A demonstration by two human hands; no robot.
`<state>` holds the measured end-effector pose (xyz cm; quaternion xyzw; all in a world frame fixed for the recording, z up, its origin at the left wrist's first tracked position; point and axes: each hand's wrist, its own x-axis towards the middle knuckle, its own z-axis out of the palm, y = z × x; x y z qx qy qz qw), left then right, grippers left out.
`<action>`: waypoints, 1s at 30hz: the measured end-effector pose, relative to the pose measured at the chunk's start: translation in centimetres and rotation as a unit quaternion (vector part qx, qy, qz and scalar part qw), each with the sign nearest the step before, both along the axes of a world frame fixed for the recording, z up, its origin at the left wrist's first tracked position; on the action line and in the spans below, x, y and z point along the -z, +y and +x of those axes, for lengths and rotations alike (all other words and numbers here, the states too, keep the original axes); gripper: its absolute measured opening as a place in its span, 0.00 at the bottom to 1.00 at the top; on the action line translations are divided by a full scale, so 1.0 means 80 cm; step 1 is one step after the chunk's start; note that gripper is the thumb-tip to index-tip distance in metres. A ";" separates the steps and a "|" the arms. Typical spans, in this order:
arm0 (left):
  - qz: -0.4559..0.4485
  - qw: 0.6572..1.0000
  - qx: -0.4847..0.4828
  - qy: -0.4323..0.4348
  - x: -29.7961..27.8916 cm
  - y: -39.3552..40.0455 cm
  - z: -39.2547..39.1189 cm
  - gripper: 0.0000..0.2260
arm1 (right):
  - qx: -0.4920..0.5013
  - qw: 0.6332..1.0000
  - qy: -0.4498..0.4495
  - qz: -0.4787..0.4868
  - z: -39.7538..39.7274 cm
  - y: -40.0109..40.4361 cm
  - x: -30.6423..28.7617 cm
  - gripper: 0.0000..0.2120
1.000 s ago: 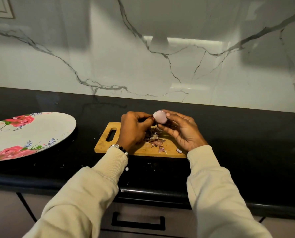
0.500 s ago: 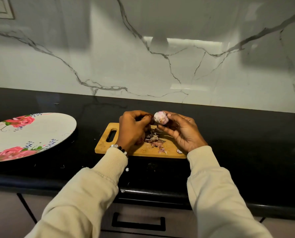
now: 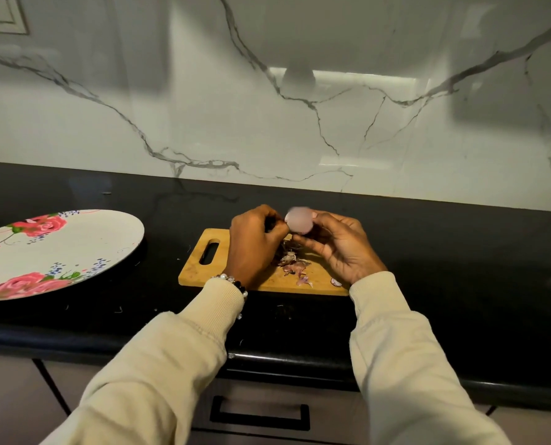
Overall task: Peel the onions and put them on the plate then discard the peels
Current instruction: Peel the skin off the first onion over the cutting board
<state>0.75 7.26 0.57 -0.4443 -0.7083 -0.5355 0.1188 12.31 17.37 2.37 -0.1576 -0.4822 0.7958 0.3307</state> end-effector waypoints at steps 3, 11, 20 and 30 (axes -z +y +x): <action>0.007 1.000 -0.021 0.005 0.001 0.001 -0.004 0.07 | 0.004 1.000 0.004 -0.005 -0.001 -0.001 -0.001 0.06; 0.001 1.000 0.024 0.015 0.002 0.000 -0.006 0.17 | 0.045 0.997 0.021 -0.057 -0.001 0.009 0.005 0.06; -0.009 0.992 0.126 -0.024 -0.001 -0.002 -0.001 0.21 | 0.014 0.999 -0.023 0.042 -0.003 0.010 0.008 0.08; 0.021 0.987 0.130 -0.088 -0.006 -0.002 -0.005 0.30 | 0.125 0.976 -0.024 0.174 -0.004 0.014 0.011 0.11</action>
